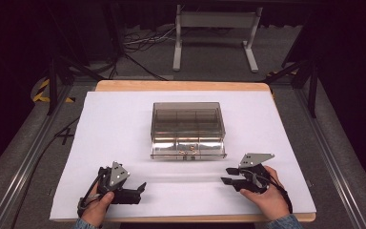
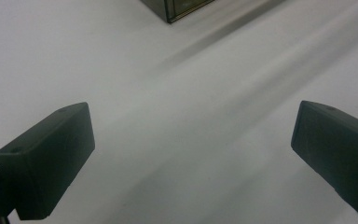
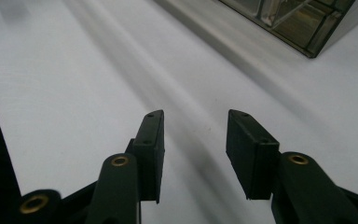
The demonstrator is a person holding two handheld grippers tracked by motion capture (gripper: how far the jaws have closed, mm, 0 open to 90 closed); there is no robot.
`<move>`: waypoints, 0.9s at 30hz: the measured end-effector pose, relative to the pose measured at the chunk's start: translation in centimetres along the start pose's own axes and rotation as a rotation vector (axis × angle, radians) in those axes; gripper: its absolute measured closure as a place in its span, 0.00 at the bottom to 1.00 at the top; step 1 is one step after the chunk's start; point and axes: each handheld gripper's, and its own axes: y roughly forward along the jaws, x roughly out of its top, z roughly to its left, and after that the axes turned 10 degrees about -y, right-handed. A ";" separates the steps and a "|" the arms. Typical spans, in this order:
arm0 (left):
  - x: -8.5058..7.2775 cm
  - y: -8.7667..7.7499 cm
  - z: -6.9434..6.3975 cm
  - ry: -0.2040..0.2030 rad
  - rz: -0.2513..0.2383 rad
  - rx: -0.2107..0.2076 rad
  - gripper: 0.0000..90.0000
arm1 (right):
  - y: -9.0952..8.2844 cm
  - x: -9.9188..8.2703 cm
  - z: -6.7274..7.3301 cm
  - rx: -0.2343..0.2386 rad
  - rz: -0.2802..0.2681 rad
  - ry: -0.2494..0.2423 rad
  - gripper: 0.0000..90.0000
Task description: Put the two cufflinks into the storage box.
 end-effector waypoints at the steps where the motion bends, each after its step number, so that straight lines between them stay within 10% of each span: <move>1: 0.0 0.0 0.0 -0.002 0.000 -0.002 0.00 | 0.1 -0.1 0.1 0.000 -0.002 0.002 0.63; 12: 0.0 0.0 -0.1 0.002 0.004 0.001 0.00 | 1.0 -0.8 0.7 -0.030 0.016 0.000 0.58; 21: 0.0 0.1 0.0 0.005 0.005 0.010 0.00 | 2.2 -1.4 1.1 -0.028 -0.040 -0.069 0.22; 27: 0.0 0.1 0.0 0.004 0.006 0.013 0.00 | 2.4 -1.3 1.6 -0.044 -0.015 -0.116 0.17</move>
